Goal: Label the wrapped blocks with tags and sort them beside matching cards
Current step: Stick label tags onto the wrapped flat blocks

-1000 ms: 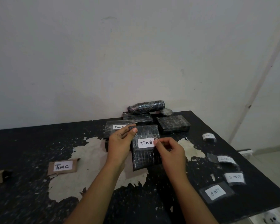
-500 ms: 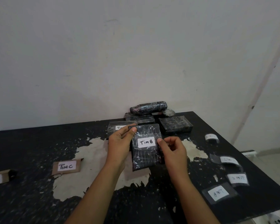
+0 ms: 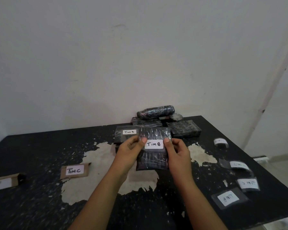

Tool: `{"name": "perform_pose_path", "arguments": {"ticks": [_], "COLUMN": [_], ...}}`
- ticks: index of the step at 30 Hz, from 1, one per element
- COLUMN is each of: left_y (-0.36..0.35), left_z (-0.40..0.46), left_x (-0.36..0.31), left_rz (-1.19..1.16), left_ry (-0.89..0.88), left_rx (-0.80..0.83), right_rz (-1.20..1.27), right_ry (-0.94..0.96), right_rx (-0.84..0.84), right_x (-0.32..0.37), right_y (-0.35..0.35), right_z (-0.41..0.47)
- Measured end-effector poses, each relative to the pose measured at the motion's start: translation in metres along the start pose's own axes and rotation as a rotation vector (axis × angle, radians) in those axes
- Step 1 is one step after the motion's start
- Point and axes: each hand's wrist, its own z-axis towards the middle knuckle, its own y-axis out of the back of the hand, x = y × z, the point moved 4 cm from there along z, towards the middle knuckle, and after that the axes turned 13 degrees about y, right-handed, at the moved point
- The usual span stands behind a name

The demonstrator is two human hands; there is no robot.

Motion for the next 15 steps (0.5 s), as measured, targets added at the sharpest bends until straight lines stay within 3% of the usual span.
{"name": "perform_pose_path", "arguments": {"ticks": [8,15], "left_y": [0.016,0.035], "left_z": [-0.012,-0.011], "left_x": [0.016,0.033], "left_rz": [0.057,0.072], "left_ry": [0.056,0.043], "left_rx": [0.144,0.114], "right_rz": [-0.025,-0.123], "right_ry": [-0.077,-0.075], "right_rx": [-0.023,0.058], "right_x": [-0.012,-0.018], "right_y": [-0.005,-0.014], "right_z": [-0.007,-0.014]}}
